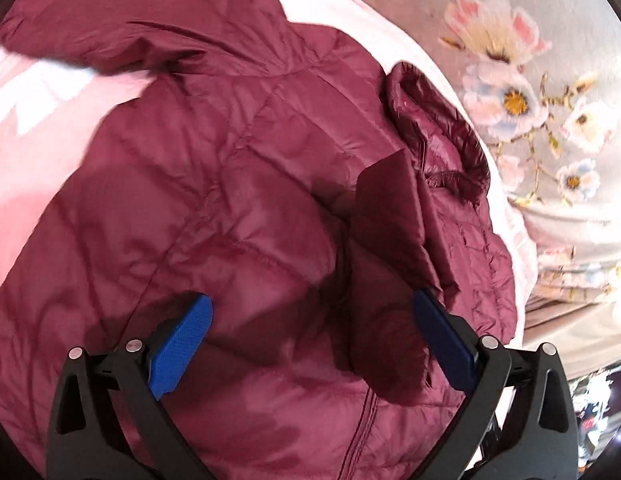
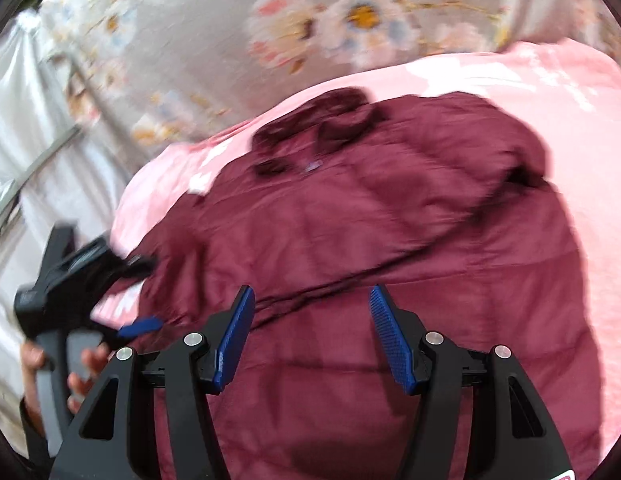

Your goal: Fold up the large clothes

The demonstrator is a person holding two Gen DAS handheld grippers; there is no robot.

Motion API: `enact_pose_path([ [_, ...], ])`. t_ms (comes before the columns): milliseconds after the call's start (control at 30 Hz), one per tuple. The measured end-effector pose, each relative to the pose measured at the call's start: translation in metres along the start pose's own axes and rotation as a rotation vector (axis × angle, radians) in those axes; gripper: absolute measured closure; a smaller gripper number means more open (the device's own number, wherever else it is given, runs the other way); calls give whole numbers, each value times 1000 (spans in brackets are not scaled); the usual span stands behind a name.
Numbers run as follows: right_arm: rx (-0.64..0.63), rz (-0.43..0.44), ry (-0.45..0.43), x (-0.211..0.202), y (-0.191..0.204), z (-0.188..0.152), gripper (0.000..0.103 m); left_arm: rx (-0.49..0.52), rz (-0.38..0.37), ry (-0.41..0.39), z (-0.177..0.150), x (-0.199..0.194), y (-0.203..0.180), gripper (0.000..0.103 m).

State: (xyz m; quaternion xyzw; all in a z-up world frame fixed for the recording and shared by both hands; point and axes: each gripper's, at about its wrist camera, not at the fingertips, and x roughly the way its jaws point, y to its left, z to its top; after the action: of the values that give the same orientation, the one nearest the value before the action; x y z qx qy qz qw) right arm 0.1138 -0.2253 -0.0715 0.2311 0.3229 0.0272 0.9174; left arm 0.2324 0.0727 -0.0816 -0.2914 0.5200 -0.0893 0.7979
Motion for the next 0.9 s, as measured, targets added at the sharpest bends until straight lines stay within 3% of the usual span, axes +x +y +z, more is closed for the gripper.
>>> enact_pose_path([
  [100, 63, -52, -32, -9, -30, 8, 43, -48, -5, -35, -8, -9, 9, 5],
  [167, 129, -77, -55, -13, -54, 17, 43, -61, -8, 3, -8, -1, 10, 6],
  [267, 210, -83, -86, -20, -79, 25, 43, -103, -68, 22, -6, -3, 8, 6],
  [367, 229, -89, -112, -30, -88, 28, 43, -136, -122, -23, -8, -20, 3, 5],
  [467, 222, -105, -114, -31, -92, 29, 43, -76, -32, -57, -6, -14, -2, 5],
  [567, 233, -105, -107, -26, -94, 29, 43, -61, 56, -22, -7, 7, 1, 8],
  [633, 233, -115, -104, -23, -96, 31, 43, -38, 115, -42, -9, 9, 1, 11],
  [700, 243, -109, -101, -21, -99, 34, 43, -21, 162, -68, -10, 5, 0, 11],
  [833, 251, -108, -98, -11, -100, 39, 43, 28, 226, -44, -13, 13, -5, 11],
  [900, 252, -117, -93, -4, -101, 41, 43, 80, 256, -51, -15, 18, -14, 18],
])
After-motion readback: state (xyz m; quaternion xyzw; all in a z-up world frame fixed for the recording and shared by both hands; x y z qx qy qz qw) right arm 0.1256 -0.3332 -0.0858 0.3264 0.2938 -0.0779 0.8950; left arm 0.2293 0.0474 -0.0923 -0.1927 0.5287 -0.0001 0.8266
